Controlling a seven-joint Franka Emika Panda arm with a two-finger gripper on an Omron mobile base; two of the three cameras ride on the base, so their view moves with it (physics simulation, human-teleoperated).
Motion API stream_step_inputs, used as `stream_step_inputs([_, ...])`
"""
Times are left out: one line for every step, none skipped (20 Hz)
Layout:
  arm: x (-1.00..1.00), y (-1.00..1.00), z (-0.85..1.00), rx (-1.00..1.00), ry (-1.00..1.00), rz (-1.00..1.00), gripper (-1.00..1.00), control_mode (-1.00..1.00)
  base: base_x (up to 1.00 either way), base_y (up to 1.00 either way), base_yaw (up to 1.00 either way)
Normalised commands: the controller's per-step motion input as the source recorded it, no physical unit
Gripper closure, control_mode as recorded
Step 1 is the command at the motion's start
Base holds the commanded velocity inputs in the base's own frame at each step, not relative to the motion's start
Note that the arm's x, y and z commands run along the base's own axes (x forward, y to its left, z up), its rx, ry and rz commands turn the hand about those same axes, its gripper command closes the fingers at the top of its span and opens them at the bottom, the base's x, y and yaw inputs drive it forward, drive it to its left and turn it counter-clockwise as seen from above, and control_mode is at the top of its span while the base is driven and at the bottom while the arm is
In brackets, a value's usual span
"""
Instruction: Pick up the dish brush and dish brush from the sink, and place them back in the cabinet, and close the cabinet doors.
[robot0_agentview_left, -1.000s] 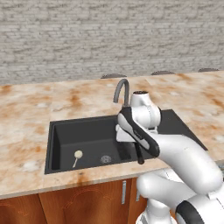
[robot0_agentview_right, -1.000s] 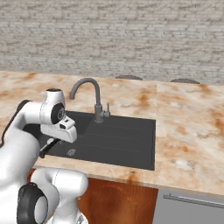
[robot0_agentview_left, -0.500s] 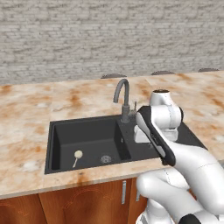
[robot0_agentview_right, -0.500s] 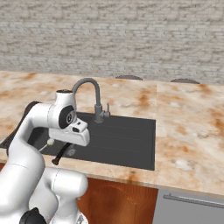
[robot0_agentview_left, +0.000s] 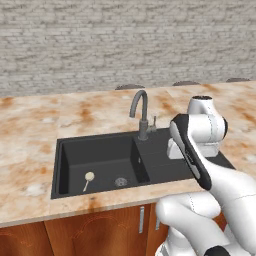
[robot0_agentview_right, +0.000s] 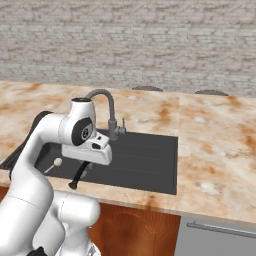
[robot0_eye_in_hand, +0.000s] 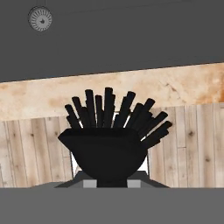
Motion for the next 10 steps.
stream_step_inputs([-0.34, -0.09, 0.44, 0.00, 0.00, 0.00, 1.00, -1.00, 0.00, 0.00, 0.00])
stream_step_inputs([-0.41, -0.12, 0.41, 0.00, 0.00, 0.00, 1.00, -1.00, 0.00, 0.00, 0.00])
stream_step_inputs([-0.50, -0.13, 0.34, 0.00, 0.00, 0.00, 1.00, -1.00, 0.00, 0.00, 0.00])
stream_step_inputs([0.00, 0.00, 0.00, 0.00, 0.00, 0.00, 1.00, 1.00, -0.47, -0.09, 0.00])
stream_step_inputs([0.00, 0.00, 0.00, 0.00, 0.00, 0.00, 1.00, 1.00, -0.50, -0.09, 0.00])
stream_step_inputs([0.00, 0.00, 0.00, 0.00, 0.00, 0.00, 1.00, 1.00, -0.50, -0.09, 0.00])
stream_step_inputs([0.00, 0.00, 0.00, 0.00, 0.00, 0.00, 1.00, 1.00, -0.55, -0.11, 0.00])
stream_step_inputs([0.00, 0.00, 0.00, 0.00, 0.00, 0.00, 1.00, 1.00, -0.70, -0.15, 0.00])
stream_step_inputs([0.00, 0.00, 0.00, 0.00, 0.00, 0.00, 1.00, 1.00, -0.79, -0.17, 0.00])
stream_step_inputs([0.00, 0.00, 0.00, 0.00, 0.00, 0.00, 1.00, 1.00, -0.85, -0.19, 0.00])
